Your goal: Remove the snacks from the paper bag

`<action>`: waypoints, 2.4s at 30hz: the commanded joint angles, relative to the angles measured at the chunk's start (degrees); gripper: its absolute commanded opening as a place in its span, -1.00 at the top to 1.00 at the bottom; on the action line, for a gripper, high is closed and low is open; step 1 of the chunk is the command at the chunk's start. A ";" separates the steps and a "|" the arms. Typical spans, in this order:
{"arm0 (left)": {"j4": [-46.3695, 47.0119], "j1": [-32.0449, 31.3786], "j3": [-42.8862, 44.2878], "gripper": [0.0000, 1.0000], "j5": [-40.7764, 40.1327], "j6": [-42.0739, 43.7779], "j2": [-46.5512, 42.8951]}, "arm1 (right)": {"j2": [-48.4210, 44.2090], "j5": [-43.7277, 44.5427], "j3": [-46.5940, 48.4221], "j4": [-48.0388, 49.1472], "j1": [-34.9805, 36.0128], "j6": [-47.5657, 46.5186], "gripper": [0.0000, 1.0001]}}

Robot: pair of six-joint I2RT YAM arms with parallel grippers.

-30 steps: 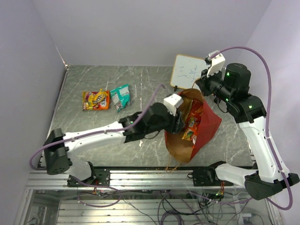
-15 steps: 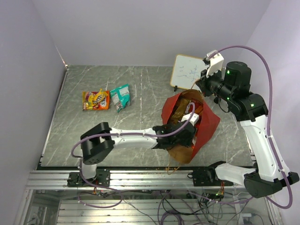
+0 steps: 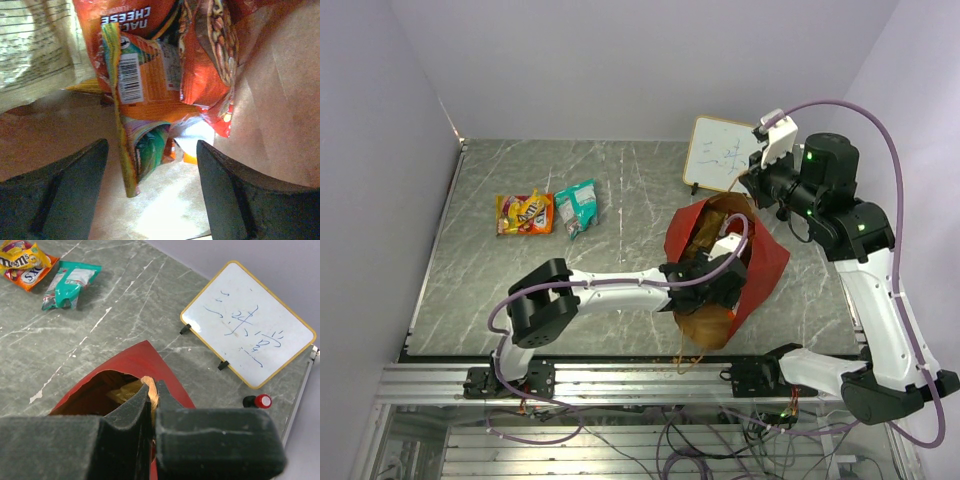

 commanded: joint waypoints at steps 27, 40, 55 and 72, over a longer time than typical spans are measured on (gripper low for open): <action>-4.18 1.16 4.29 -0.53 5.09 4.54 3.15 | -4.76 0.51 0.66 7.22 -0.03 1.96 1.00; -10.30 2.74 9.59 0.59 7.43 6.45 3.77 | -5.16 0.48 -0.02 8.21 -0.03 2.47 1.00; -15.25 2.92 12.25 0.86 14.82 15.88 -13.14 | -5.10 5.96 -1.74 12.02 -0.03 4.40 1.00; -13.49 4.47 9.56 0.86 -13.41 23.85 -38.83 | -3.35 6.31 -2.76 15.94 0.01 5.29 1.00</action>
